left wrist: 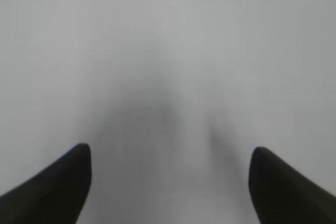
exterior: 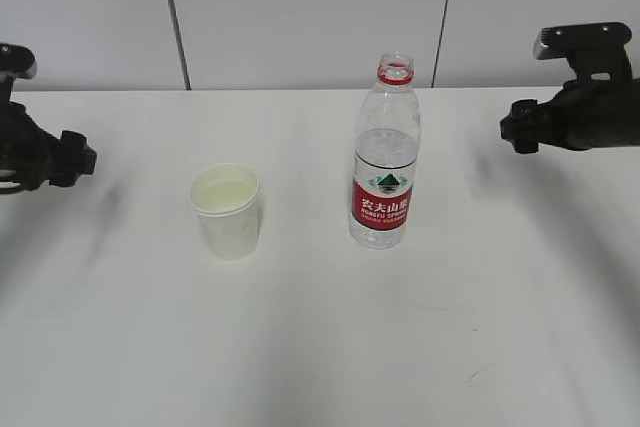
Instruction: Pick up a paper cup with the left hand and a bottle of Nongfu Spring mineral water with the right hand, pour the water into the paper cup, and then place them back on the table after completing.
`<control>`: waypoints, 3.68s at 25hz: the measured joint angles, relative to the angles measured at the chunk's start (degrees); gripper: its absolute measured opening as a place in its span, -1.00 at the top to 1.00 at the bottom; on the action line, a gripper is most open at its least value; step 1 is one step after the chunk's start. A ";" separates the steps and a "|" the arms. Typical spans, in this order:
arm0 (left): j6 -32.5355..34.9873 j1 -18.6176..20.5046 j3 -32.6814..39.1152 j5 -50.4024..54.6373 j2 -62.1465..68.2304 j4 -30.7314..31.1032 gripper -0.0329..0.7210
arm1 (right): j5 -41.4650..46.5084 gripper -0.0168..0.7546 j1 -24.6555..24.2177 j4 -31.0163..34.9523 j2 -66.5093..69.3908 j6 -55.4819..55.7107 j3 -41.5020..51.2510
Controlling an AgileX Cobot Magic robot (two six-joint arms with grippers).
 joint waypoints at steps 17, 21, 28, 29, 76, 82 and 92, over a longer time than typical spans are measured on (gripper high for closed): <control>0.00 0.00 -22.41 52.10 -0.69 -1.37 -0.57 | 57.49 -0.58 0.00 0.45 0.00 0.00 -25.92; 0.00 0.00 -22.55 54.68 -2.12 -1.73 -0.57 | 61.56 -0.58 0.00 0.45 0.00 -1.13 -26.30; 0.00 0.00 -22.50 60.26 -7.30 -1.75 -0.57 | 64.97 -0.58 0.00 2.16 -2.34 -2.56 -25.66; 0.00 0.00 -22.02 60.32 -8.22 -1.75 -0.57 | 64.97 -0.58 0.00 2.40 -3.22 -2.56 -25.13; 0.00 0.00 17.45 76.39 -92.82 -7.91 -0.46 | 65.96 -0.57 0.00 2.29 -84.33 -2.80 32.31; 0.00 0.00 17.45 76.39 -100.58 -9.17 -0.44 | 66.56 -0.57 0.00 2.20 -94.98 -2.89 32.42; 0.02 0.00 18.62 71.38 -100.58 -9.40 -0.46 | 67.38 -0.57 0.00 2.20 -108.56 -2.89 32.42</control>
